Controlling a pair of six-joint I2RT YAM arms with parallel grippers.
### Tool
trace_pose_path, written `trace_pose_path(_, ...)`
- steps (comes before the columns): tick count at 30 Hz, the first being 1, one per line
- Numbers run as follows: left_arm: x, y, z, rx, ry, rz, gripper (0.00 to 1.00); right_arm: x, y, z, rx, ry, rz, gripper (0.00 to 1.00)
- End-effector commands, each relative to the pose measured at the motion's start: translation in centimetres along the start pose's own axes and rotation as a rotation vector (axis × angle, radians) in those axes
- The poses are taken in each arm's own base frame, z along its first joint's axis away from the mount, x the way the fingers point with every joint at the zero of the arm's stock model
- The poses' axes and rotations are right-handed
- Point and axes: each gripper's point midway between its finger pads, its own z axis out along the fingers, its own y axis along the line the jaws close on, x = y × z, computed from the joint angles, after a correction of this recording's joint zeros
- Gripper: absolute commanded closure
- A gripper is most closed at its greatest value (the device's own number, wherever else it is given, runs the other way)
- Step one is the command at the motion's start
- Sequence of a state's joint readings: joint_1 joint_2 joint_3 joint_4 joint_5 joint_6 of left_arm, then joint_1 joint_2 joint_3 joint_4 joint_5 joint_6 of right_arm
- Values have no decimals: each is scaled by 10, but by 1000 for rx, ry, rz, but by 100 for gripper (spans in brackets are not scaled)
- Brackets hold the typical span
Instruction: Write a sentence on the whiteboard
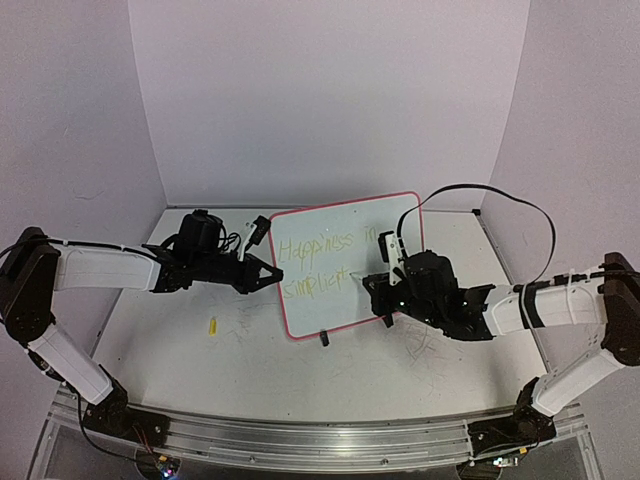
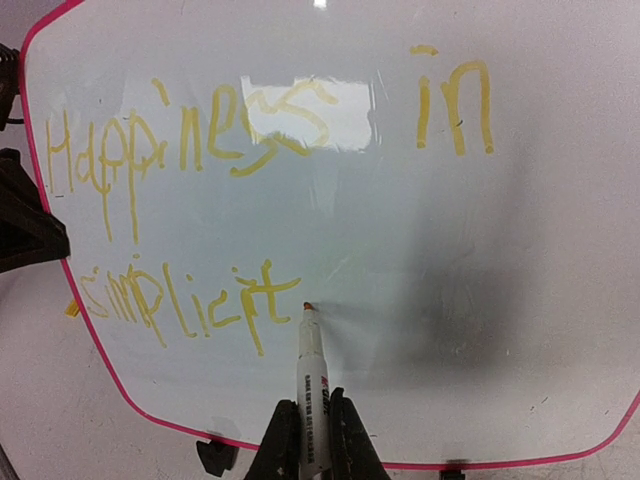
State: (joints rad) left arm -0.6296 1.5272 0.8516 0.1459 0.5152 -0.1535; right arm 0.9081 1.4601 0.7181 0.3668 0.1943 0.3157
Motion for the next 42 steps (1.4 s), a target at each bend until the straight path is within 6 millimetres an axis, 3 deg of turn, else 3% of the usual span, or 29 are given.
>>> trace_pose_path(1, -3, 10, 0, -68, 14, 66, 100, -16, -1, 0, 18, -40, 11, 100)
trace_pose_path(10, -3, 10, 0, -67, 16, 65, 100, 3, -3, -3, 7, 12, 15, 100)
trace_pose_path(26, -2, 10, 0, -66, 17, 65, 100, 6, -10, -5, 37, 25, 11, 100)
trace_pose_path(42, -2, 10, 0, -66, 17, 65, 100, -37, -22, 2, 91, -79, 14, 100)
